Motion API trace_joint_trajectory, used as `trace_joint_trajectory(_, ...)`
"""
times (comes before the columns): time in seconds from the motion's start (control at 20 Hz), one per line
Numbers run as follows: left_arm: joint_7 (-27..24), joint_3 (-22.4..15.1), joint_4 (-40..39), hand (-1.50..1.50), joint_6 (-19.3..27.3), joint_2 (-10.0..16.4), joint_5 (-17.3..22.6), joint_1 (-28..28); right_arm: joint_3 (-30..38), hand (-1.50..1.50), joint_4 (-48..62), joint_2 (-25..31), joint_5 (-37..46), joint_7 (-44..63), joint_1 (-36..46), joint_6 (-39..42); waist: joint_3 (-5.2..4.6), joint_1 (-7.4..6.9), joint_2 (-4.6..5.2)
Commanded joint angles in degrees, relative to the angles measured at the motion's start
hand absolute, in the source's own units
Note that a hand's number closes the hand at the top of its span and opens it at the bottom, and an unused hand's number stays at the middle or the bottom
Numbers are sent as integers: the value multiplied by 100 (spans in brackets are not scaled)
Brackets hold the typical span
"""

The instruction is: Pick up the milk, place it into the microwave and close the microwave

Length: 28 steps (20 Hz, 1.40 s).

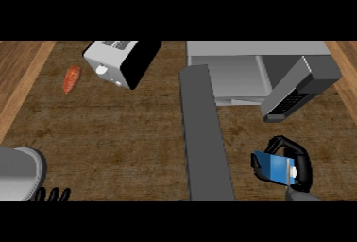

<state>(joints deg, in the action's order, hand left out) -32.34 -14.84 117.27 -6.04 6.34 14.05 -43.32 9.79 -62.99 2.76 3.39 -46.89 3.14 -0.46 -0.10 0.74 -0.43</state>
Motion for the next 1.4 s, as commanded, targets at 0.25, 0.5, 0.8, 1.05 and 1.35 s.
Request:
trace_joint_trajectory(0.25,-273,281,-341,-150,-150,81,204,-16,-885,150,-1967,-271,-1003,1234,-539,309,6,-80,27)
trace_joint_trajectory(0.5,-110,-168,189,-150,61,12,-150,-420,-1364,150,-1590,-274,-815,1287,-59,-848,12,-137,42)
trace_joint_trajectory(0.8,-267,488,-182,-150,-342,274,431,-276,-1708,150,-1157,-276,-506,1729,629,-1499,10,-151,44)
trace_joint_trajectory(1.05,-54,389,-155,-150,-160,182,265,-36,-1419,150,215,-276,-542,1721,1768,-1882,13,-185,60)
trace_joint_trajectory(1.35,-197,766,-509,-150,-399,285,581,200,-1225,150,1606,-275,-687,1341,2431,-2199,12,-183,63)
